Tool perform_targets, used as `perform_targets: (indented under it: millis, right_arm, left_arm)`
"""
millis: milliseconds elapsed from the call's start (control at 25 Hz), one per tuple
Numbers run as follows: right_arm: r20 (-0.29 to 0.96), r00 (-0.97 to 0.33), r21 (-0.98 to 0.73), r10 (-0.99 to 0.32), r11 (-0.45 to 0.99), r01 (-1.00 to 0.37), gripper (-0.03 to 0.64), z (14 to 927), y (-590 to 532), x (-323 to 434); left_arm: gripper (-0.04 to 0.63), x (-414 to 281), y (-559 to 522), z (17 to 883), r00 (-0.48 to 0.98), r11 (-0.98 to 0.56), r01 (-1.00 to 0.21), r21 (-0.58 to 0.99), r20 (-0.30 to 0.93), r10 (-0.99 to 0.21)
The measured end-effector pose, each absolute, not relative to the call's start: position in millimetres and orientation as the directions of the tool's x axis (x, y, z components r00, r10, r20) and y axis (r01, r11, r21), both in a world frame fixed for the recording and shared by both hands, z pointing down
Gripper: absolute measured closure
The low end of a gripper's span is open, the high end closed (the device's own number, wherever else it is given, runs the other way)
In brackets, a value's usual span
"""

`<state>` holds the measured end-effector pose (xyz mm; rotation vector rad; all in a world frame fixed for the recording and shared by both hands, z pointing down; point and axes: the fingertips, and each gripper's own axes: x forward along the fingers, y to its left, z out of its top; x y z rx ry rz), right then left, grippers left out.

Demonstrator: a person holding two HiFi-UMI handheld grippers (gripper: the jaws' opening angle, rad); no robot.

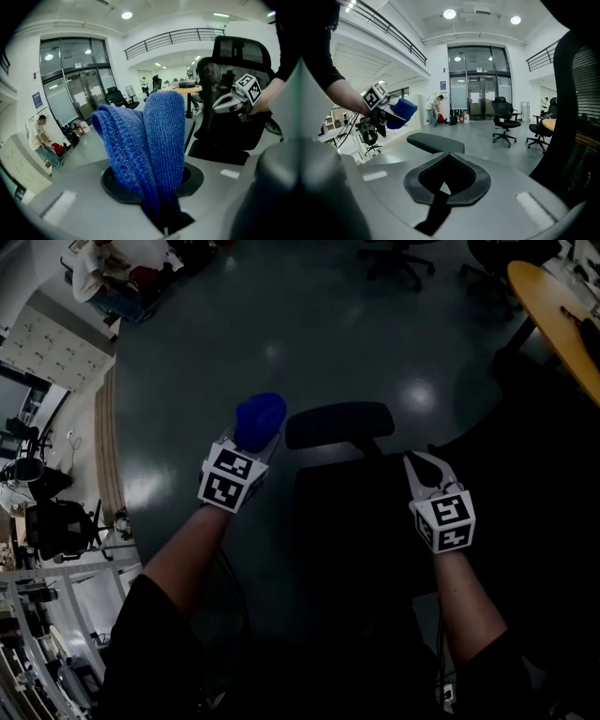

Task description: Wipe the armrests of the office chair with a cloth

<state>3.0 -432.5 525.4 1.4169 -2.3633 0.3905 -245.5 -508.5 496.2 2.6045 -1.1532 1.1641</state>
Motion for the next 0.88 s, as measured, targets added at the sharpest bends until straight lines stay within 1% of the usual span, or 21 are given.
perform_targets:
  millis: [200,360,680,880]
  right_arm:
    - [0.497,-0.383,0.064,-0.778,0.473,-0.879,0.614,561,-453,-2]
    - [0.532,-0.364,0.145,-0.765,0.506,-0.85,0.614,577,-469,-1]
    - [0.547,-0.389,0.153,-0.741,0.546,-0.824,0.614,578,-488,-1]
    - [0.543,-0.412,0.137,-0.732,0.561,-0.817,0.614,580,-490,-9]
  left_arm:
    - [0.456,-261,-533,543,0.333,-0.737,-0.61,-0.291,0.75,-0.572]
    - [0.456,-258,-546,569,0.272,-0.77,-0.55,-0.323,0.802,-0.532]
    - [0.457,-233,-562,566,0.264,-0.827,-0.474,-0.301,0.848,-0.459]
    - [0.456,-210,-560,565,0.255,-0.88,-0.378,-0.287,0.882,-0.396]
